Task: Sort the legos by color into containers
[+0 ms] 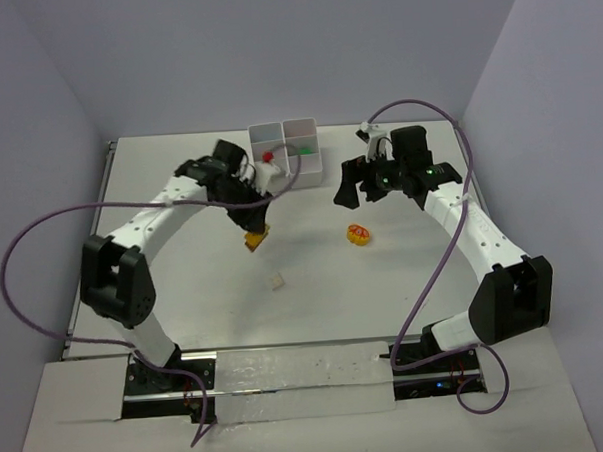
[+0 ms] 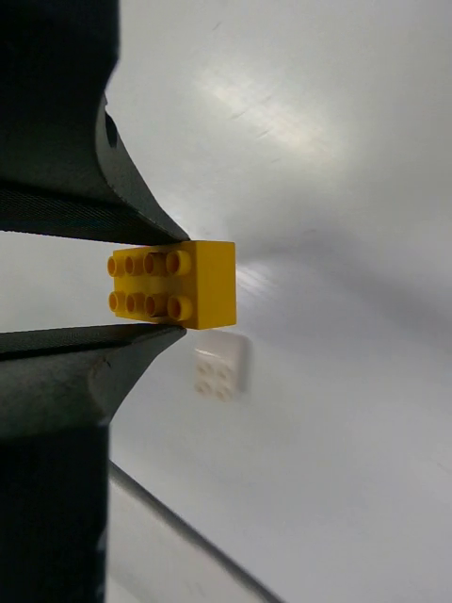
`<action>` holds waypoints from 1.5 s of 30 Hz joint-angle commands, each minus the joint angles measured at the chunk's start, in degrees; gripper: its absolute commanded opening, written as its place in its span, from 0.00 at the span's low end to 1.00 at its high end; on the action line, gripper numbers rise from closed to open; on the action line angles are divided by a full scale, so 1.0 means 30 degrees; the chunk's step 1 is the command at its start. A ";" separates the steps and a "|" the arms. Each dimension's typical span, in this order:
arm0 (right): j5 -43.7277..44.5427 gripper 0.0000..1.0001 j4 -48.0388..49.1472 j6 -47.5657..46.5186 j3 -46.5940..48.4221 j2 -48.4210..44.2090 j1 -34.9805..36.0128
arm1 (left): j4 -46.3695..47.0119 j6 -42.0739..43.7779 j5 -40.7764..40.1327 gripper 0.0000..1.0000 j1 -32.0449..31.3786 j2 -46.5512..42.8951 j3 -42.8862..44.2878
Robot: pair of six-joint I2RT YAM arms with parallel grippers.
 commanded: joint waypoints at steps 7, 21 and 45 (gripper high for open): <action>-0.8097 0.98 0.4082 0.2766 0.1319 -0.0675 0.0544 | 1.4937 -1.3286 1.4757 0.00 0.5000 -0.6009 -0.2346; -1.0441 0.89 0.7454 0.6009 0.2861 0.0656 0.3546 | 2.7635 -2.4404 1.7697 0.00 0.5184 -0.4800 -0.4205; -1.1990 0.72 0.9022 0.7516 0.4993 0.2784 0.5244 | 2.9665 -2.6420 1.7319 0.00 0.4776 -0.4885 -0.4438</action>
